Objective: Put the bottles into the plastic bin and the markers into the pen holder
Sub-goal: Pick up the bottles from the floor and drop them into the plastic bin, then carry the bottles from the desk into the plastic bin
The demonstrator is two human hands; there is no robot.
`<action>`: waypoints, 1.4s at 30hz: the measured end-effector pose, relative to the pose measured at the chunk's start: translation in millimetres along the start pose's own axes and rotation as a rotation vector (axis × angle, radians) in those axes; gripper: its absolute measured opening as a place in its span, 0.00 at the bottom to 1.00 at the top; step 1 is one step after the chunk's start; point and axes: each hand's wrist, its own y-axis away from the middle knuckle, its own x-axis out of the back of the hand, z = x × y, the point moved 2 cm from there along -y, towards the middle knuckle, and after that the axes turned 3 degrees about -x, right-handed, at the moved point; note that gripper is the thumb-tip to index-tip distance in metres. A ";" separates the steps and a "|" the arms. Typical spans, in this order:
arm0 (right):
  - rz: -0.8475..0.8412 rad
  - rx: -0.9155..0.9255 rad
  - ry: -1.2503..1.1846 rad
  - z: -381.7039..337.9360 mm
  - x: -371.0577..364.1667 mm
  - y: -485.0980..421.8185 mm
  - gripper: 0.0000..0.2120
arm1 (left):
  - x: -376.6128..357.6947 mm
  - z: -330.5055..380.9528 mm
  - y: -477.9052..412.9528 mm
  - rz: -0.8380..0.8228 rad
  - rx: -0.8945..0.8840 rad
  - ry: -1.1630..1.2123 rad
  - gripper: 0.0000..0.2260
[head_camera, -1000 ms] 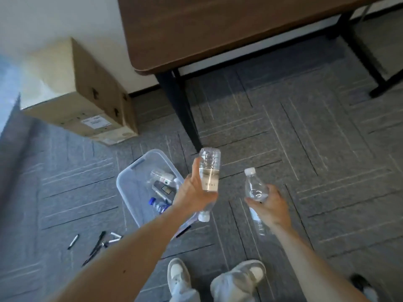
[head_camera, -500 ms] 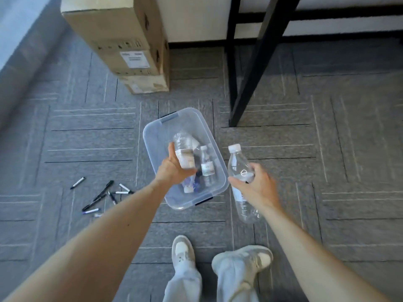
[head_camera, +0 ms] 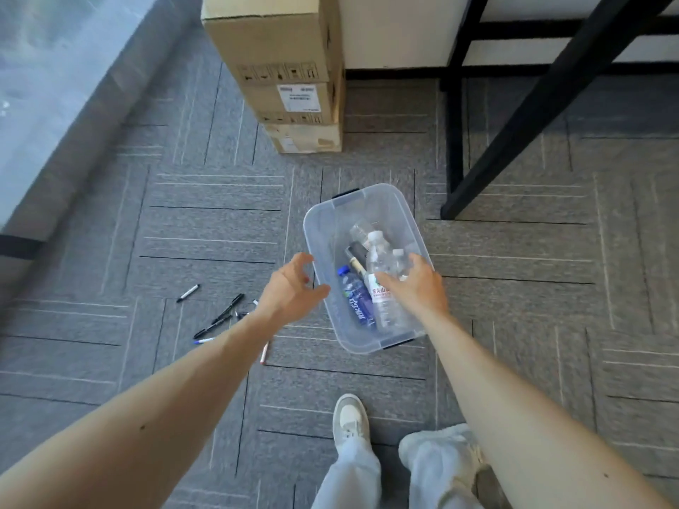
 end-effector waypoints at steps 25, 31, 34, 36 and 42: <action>0.338 0.099 -0.270 -59.0 524.9 218.4 0.10 | 150.2 468.0 179.8 0.245 -0.430 0.028 0.12; 0.427 0.076 -0.283 -36.4 611.6 232.7 0.15 | 129.9 555.6 187.5 0.152 -0.467 0.028 0.15; 0.453 0.080 -0.271 -33.4 638.9 220.3 0.16 | 125.9 596.8 175.3 0.138 -0.484 0.041 0.16; 0.464 0.074 -0.254 -32.1 656.6 203.9 0.17 | 123.8 625.3 159.4 0.134 -0.488 0.057 0.16; 0.462 0.028 -0.185 -44.0 716.5 124.1 0.19 | 117.0 719.6 81.0 0.141 -0.495 0.120 0.18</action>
